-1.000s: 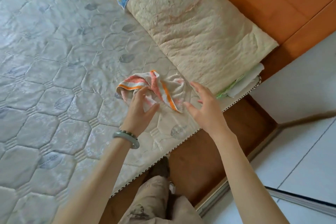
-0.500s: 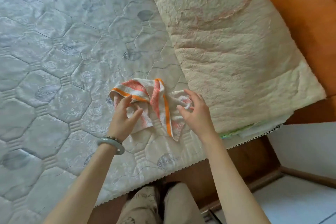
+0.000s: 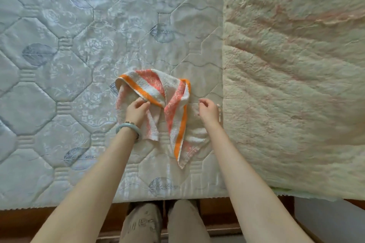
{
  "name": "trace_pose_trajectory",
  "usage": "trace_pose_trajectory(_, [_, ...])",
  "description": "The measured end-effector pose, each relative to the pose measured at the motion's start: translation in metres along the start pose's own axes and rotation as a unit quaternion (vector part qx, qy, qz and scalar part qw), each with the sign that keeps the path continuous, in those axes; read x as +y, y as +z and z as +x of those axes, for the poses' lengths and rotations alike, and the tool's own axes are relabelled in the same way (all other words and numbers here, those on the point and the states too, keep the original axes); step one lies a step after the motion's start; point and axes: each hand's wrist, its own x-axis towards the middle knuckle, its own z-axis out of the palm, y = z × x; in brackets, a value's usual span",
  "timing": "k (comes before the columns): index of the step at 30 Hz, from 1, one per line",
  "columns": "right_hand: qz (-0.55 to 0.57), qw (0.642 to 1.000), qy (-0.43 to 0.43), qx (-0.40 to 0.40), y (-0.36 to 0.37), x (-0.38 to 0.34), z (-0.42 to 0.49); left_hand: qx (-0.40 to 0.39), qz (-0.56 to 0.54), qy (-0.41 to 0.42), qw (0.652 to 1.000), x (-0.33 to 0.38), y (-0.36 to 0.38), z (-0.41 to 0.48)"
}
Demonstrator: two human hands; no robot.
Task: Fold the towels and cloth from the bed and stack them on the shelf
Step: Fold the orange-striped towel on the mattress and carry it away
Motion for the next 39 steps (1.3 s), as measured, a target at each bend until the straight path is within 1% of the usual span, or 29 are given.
trace_pose_trajectory(3, [0.036,0.998,0.05,0.001,0.015,0.0,0.047,0.022,-0.054,-0.071,0.996,-0.009,0.015,0.036])
trace_pose_trajectory(6, [0.11,0.987,0.112,-0.041,0.034,0.001,0.081,0.024,-0.074,-0.108,0.991,-0.02,0.027,0.067])
trace_pose_trajectory(8, [0.14,0.98,0.134,-0.05,0.045,0.004,0.099,0.039,-0.085,-0.127,0.987,-0.025,0.031,0.081])
trace_pose_trajectory(11, [0.171,0.972,0.152,-0.06,0.052,-0.001,0.106,0.077,-0.101,-0.152,0.98,-0.03,0.035,0.093])
trace_pose_trajectory(13, [0.183,0.968,0.152,-0.082,0.054,-0.006,0.104,0.083,-0.083,-0.157,0.981,-0.031,0.037,0.096])
trace_pose_trajectory(15, [0.178,0.972,0.135,-0.076,0.056,-0.008,0.1,0.086,-0.049,-0.154,0.983,-0.029,0.035,0.092])
trace_pose_trajectory(17, [0.178,0.975,0.117,-0.058,0.052,-0.014,0.089,0.081,-0.02,-0.12,0.989,-0.025,0.028,0.081])
trace_pose_trajectory(19, [0.205,0.972,0.102,-0.053,0.038,-0.025,0.071,0.086,-0.005,-0.059,0.995,-0.019,0.015,0.064])
trace_pose_trajectory(22, [0.246,0.966,0.063,-0.042,0.011,-0.048,0.04,0.102,-0.03,0.019,0.994,-0.006,-0.019,0.038])
trace_pose_trajectory(25, [0.267,0.963,0.02,-0.031,-0.014,-0.079,0.002,0.12,-0.073,0.059,0.988,0.015,-0.06,0.007])
trace_pose_trajectory(29, [0.269,0.962,-0.025,-0.033,-0.041,-0.121,-0.054,0.12,-0.082,0.109,0.983,0.054,-0.104,-0.031])
trace_pose_trajectory(31, [0.254,0.966,-0.045,-0.032,-0.053,-0.135,-0.079,0.131,-0.076,0.145,0.978,0.072,-0.12,-0.053])
trace_pose_trajectory(33, [0.251,0.965,-0.072,-0.026,-0.067,-0.148,-0.103,0.147,-0.044,0.188,0.97,0.09,-0.136,-0.077])
trace_pose_trajectory(37, [0.267,0.955,-0.129,0.004,-0.099,-0.175,-0.147,0.179,-0.003,0.265,0.947,0.128,-0.165,-0.118])
trace_pose_trajectory(39, [0.291,0.945,-0.149,0.015,-0.114,-0.189,-0.166,0.195,-0.015,0.296,0.935,0.148,-0.178,-0.136])
